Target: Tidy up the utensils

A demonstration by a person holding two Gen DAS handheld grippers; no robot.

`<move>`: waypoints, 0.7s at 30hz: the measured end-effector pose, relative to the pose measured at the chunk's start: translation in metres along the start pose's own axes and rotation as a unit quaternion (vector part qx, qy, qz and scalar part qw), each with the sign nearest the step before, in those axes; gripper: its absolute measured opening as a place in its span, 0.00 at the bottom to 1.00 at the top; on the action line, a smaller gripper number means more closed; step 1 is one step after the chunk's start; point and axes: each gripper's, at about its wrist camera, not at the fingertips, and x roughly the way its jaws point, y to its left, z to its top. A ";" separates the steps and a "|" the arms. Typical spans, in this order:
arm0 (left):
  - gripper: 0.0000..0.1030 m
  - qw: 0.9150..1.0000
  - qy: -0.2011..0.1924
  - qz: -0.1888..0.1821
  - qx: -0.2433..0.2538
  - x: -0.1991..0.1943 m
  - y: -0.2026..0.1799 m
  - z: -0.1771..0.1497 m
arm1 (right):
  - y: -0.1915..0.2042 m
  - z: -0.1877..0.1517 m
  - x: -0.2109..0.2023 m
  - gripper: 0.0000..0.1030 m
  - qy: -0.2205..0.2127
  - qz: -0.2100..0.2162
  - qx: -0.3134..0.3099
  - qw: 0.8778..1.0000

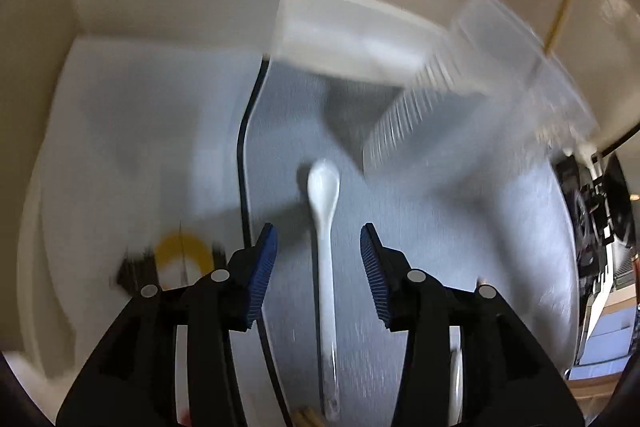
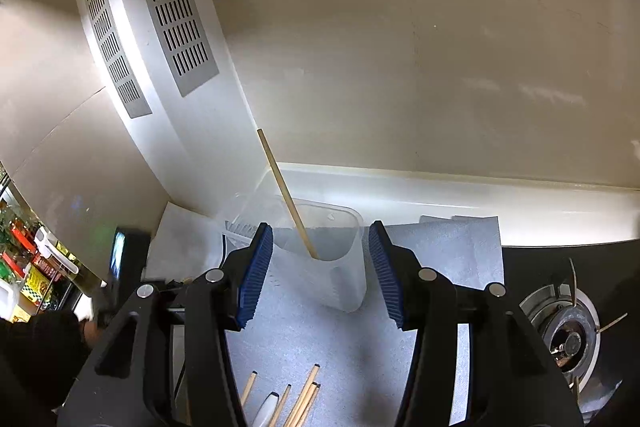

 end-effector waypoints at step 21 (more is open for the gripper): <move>0.19 0.998 0.023 -0.036 0.040 0.031 0.023 0.017 | -0.001 -0.004 0.011 0.49 0.025 -0.023 -0.017 0.999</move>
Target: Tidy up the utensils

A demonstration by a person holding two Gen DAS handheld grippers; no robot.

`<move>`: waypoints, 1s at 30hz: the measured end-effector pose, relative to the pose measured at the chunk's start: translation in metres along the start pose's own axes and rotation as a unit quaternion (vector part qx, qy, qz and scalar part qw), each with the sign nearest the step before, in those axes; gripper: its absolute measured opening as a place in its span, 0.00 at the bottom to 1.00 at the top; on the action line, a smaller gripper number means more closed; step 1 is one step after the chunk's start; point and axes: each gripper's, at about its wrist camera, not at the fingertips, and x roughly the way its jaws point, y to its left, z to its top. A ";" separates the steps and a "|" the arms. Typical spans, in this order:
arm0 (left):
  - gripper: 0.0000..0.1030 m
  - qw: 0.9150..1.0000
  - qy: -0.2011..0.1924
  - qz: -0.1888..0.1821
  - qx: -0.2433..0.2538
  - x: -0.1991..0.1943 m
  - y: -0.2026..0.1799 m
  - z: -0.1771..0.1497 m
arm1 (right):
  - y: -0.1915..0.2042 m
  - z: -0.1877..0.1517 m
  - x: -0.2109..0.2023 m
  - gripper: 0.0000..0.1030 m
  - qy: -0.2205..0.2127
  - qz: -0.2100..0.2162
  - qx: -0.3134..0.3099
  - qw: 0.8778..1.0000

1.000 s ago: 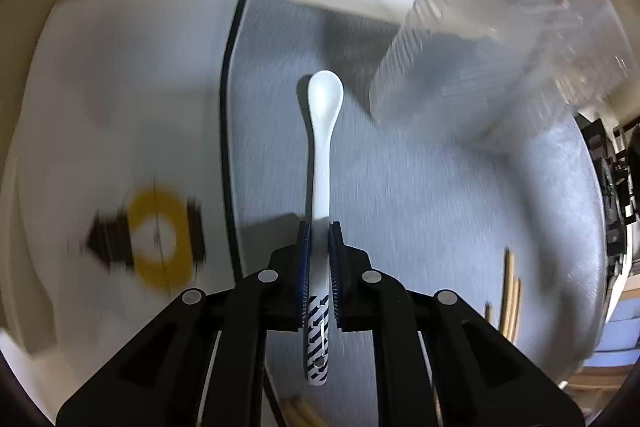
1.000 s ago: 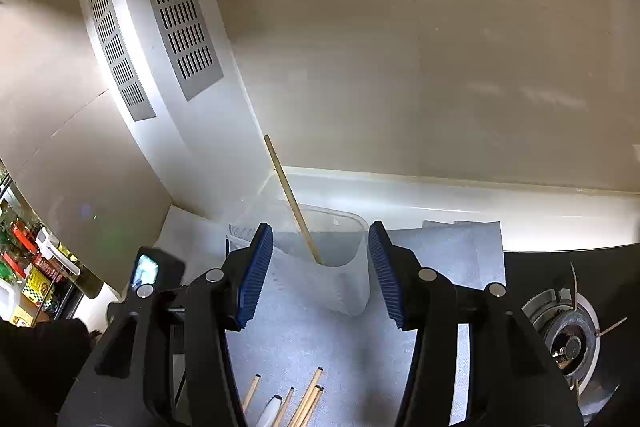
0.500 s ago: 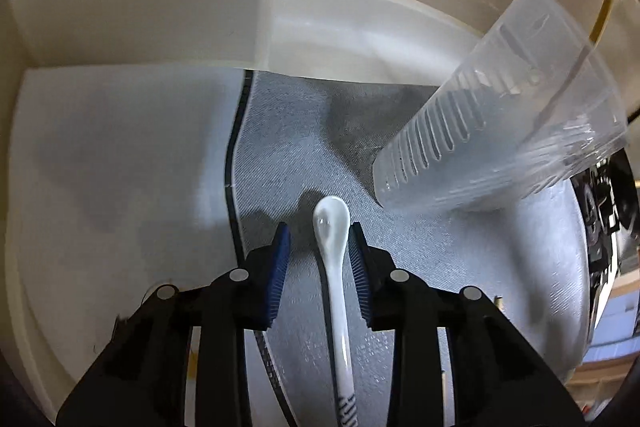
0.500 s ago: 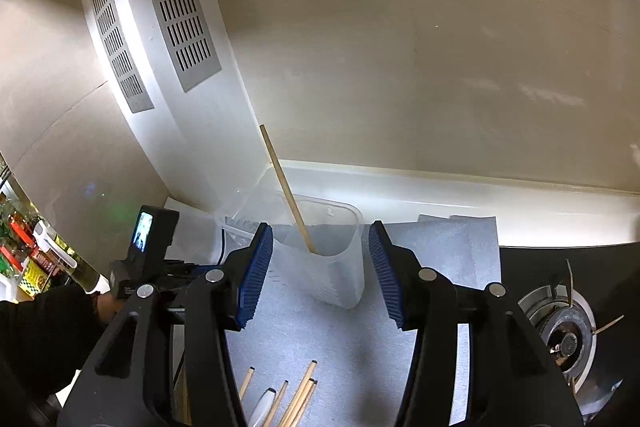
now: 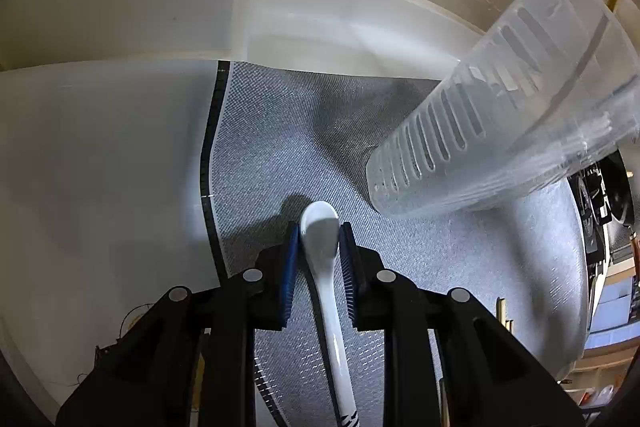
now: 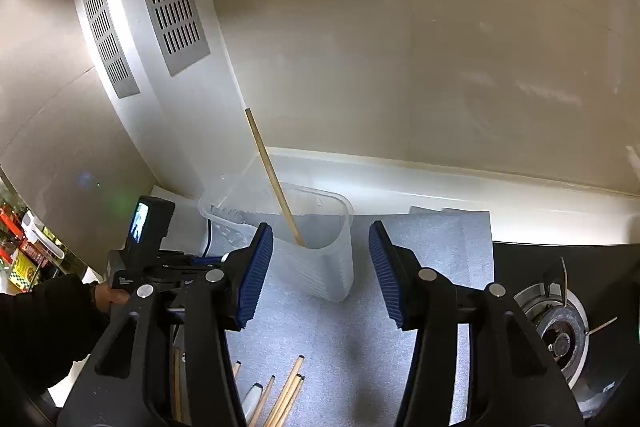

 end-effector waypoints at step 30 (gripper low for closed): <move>0.04 0.954 -0.288 0.010 0.078 -0.249 -0.092 0.003 | 0.005 0.007 -0.017 0.49 -0.028 0.008 0.000 1.000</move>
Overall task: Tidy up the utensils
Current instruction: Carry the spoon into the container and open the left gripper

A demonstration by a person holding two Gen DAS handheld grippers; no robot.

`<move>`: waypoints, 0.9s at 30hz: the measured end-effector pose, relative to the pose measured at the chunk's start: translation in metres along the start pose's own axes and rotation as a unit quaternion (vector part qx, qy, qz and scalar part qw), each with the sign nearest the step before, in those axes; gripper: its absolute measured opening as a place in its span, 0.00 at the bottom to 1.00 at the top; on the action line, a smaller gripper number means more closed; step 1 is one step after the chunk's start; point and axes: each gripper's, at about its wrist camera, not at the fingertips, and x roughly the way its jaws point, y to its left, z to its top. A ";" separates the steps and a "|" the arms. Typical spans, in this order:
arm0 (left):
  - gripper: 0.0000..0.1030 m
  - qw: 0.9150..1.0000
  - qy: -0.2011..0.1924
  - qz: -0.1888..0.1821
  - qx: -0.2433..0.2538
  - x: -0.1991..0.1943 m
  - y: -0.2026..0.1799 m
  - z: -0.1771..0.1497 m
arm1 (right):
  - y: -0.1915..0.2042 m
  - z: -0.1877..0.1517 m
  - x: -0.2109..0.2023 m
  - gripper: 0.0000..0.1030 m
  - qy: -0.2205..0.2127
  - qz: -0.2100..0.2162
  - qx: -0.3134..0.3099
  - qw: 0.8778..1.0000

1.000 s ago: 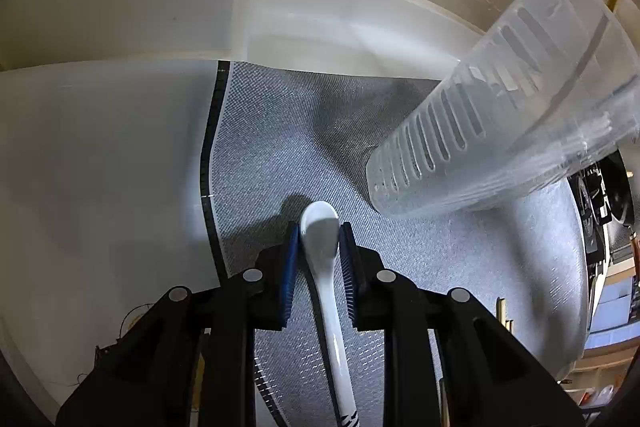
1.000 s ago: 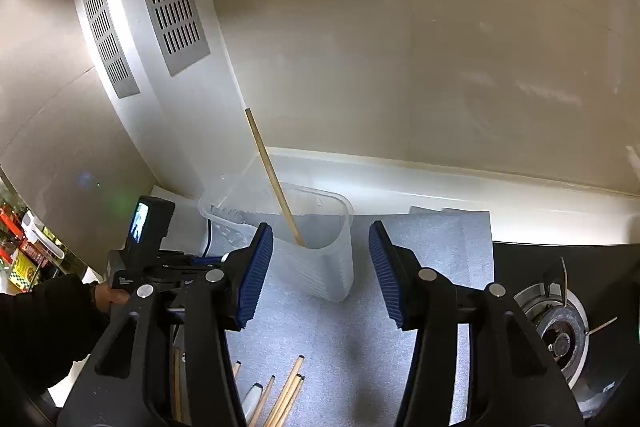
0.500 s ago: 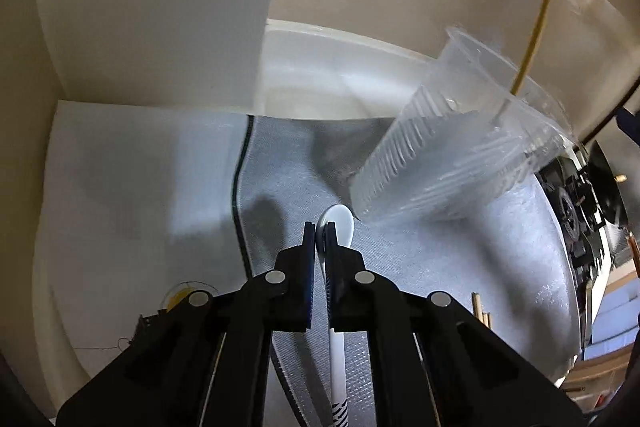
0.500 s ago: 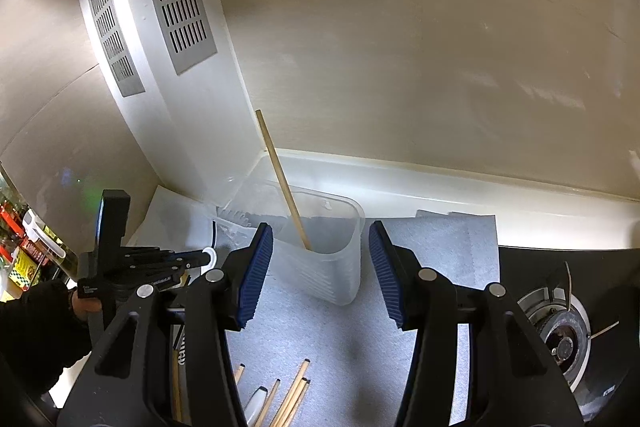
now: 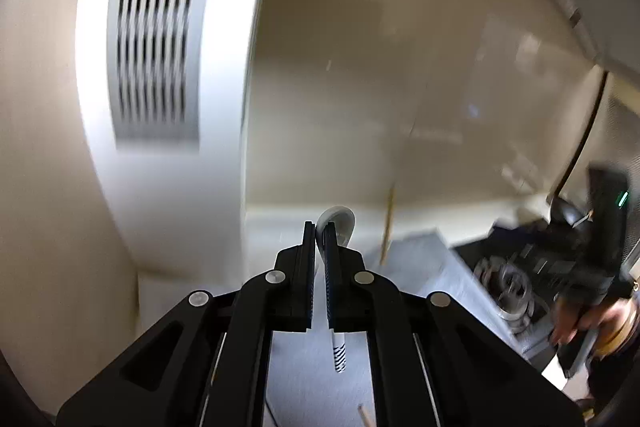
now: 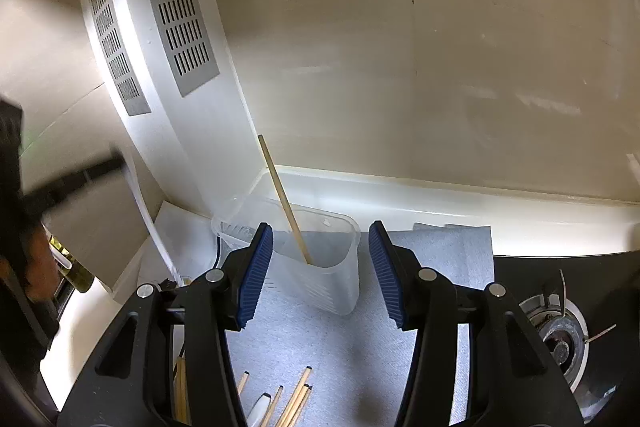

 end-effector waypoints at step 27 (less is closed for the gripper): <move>0.26 0.998 0.030 0.048 0.020 0.091 -0.034 0.000 | -0.013 -0.011 -0.013 0.49 0.001 -0.015 0.016 1.000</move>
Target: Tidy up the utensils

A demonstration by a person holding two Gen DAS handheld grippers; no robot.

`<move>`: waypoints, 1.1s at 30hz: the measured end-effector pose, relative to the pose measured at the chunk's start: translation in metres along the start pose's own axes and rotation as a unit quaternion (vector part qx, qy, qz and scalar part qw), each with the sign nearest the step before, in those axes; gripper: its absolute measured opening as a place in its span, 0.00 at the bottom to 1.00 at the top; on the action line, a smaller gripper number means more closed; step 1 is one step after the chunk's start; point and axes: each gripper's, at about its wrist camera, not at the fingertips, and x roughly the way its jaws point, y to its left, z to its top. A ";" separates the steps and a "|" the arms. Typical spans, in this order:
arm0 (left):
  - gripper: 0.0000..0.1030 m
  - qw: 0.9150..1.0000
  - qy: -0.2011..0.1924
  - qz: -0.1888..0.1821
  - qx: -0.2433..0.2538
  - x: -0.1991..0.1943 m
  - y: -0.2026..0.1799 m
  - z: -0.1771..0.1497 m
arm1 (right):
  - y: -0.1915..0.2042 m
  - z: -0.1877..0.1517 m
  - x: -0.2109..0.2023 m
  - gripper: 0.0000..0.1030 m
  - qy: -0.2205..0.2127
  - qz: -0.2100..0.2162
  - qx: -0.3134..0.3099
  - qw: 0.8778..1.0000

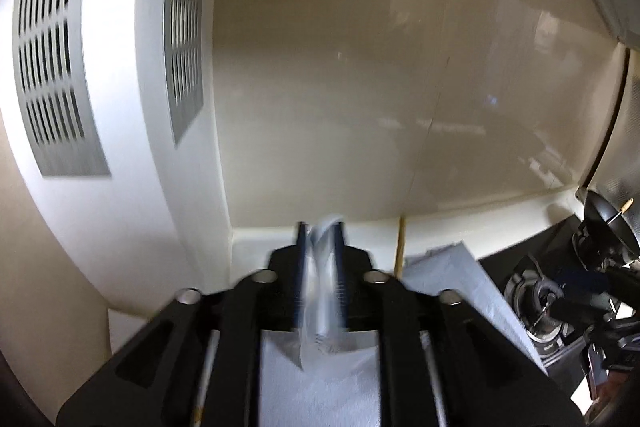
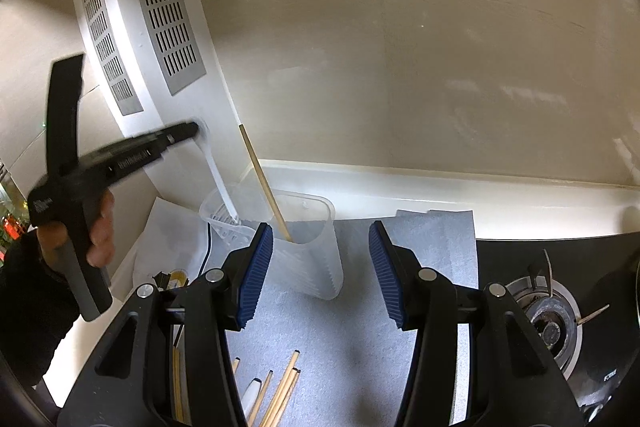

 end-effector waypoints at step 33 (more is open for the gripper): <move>0.71 0.944 0.302 0.094 -0.092 -0.041 0.051 -0.197 | 0.011 -0.160 0.086 0.22 0.278 0.045 0.118 0.952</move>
